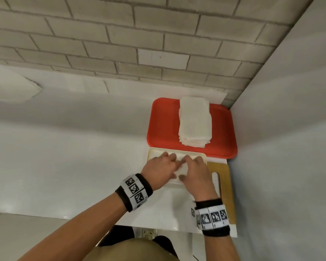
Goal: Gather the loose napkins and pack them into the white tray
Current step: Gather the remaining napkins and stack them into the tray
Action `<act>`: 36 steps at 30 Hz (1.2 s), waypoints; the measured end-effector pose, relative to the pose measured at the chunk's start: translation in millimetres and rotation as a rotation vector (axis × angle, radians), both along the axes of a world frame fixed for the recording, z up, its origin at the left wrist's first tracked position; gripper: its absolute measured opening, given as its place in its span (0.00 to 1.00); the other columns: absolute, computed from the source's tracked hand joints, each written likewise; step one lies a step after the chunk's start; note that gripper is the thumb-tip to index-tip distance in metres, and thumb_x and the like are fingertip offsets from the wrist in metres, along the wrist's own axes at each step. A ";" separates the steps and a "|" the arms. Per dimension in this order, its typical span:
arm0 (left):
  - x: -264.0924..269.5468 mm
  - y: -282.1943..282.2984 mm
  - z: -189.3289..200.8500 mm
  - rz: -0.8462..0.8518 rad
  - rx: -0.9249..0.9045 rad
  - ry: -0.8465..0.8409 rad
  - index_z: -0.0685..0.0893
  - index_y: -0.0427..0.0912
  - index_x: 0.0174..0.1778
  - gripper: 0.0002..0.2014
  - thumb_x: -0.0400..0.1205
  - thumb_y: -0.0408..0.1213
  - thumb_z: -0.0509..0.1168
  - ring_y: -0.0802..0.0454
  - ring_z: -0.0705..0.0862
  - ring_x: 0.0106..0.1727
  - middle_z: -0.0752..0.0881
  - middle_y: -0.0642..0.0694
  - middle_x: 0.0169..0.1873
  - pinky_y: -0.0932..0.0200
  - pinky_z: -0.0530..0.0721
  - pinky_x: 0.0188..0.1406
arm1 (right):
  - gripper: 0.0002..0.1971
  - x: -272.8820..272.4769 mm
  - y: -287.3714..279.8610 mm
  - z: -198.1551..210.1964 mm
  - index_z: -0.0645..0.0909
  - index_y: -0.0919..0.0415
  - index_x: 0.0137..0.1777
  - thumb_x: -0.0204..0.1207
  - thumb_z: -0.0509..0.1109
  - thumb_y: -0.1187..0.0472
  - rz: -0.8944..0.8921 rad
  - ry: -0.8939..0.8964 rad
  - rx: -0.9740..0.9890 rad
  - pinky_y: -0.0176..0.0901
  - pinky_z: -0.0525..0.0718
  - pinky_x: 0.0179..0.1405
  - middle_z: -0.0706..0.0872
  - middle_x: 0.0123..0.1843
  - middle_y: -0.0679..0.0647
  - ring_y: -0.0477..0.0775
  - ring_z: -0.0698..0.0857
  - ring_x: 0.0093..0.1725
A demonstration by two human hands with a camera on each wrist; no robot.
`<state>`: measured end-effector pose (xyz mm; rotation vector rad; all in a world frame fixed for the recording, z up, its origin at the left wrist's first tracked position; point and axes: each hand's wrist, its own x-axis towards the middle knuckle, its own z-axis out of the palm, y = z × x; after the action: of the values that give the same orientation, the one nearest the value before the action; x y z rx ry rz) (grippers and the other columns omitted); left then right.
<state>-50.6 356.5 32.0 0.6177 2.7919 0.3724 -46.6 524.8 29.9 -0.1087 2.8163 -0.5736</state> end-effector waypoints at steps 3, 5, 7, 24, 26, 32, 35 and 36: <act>-15.4 -0.1 3.1 0.010 -0.197 -0.167 0.80 0.42 0.75 0.22 0.85 0.32 0.74 0.40 0.78 0.70 0.76 0.42 0.69 0.47 0.80 0.53 | 0.31 -11.2 -0.2 -17.4 0.72 0.41 0.70 0.79 0.83 0.68 -0.013 -0.189 0.022 0.45 0.79 0.56 0.68 0.66 0.52 0.54 0.73 0.65; -20.2 -4.0 0.3 0.011 -0.286 -0.149 0.80 0.41 0.76 0.22 0.86 0.24 0.68 0.37 0.77 0.73 0.74 0.41 0.74 0.46 0.82 0.55 | 0.32 -15.2 3.9 -24.2 0.68 0.41 0.65 0.78 0.77 0.77 0.000 -0.161 0.084 0.45 0.85 0.50 0.68 0.61 0.52 0.53 0.75 0.57; -20.1 -5.9 -8.2 -0.008 -0.369 -0.114 0.79 0.40 0.78 0.21 0.88 0.24 0.64 0.33 0.74 0.78 0.71 0.40 0.80 0.46 0.82 0.65 | 0.31 -17.8 5.5 -28.9 0.67 0.44 0.66 0.78 0.69 0.80 0.013 -0.158 0.150 0.49 0.89 0.49 0.71 0.61 0.55 0.58 0.79 0.57; 26.0 -254.3 8.3 0.482 0.698 0.072 0.86 0.53 0.47 0.05 0.87 0.39 0.72 0.56 0.91 0.45 0.90 0.58 0.41 0.56 0.90 0.46 | 0.16 22.7 -147.2 21.0 0.83 0.40 0.49 0.81 0.81 0.64 -0.031 0.260 -0.490 0.44 0.85 0.58 0.90 0.52 0.35 0.41 0.90 0.53; 26.2 -325.9 -10.0 0.579 0.611 0.089 0.85 0.56 0.44 0.07 0.85 0.39 0.73 0.59 0.91 0.42 0.90 0.59 0.37 0.53 0.91 0.43 | 0.15 23.0 -199.2 6.1 0.84 0.40 0.49 0.82 0.81 0.64 0.014 0.230 -0.533 0.46 0.88 0.60 0.90 0.52 0.36 0.43 0.91 0.55; -12.1 -551.4 -55.5 0.734 0.287 0.139 0.83 0.55 0.45 0.07 0.81 0.38 0.74 0.49 0.91 0.42 0.89 0.57 0.38 0.48 0.90 0.44 | 0.12 20.2 -356.4 -19.7 0.86 0.44 0.49 0.84 0.80 0.64 -0.033 0.170 -0.647 0.53 0.91 0.62 0.92 0.53 0.38 0.45 0.92 0.58; -61.4 -636.6 -66.1 0.785 0.199 0.132 0.83 0.47 0.53 0.08 0.82 0.39 0.74 0.39 0.88 0.55 0.88 0.47 0.50 0.44 0.88 0.53 | 0.09 17.3 -419.4 -23.7 0.86 0.45 0.50 0.85 0.79 0.62 -0.061 0.178 -0.688 0.53 0.91 0.62 0.92 0.53 0.38 0.44 0.92 0.58; -79.3 -658.0 -67.4 0.807 0.170 0.124 0.82 0.45 0.58 0.11 0.83 0.40 0.74 0.37 0.86 0.62 0.86 0.43 0.56 0.42 0.86 0.59 | 0.09 16.9 -437.1 -24.2 0.86 0.45 0.51 0.85 0.79 0.62 -0.069 0.173 -0.697 0.53 0.91 0.62 0.93 0.53 0.38 0.44 0.92 0.59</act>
<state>-129.9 -301.6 -35.4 -0.5173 3.0264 0.7391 -29.8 87.7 5.7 -0.1983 2.6429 -1.6028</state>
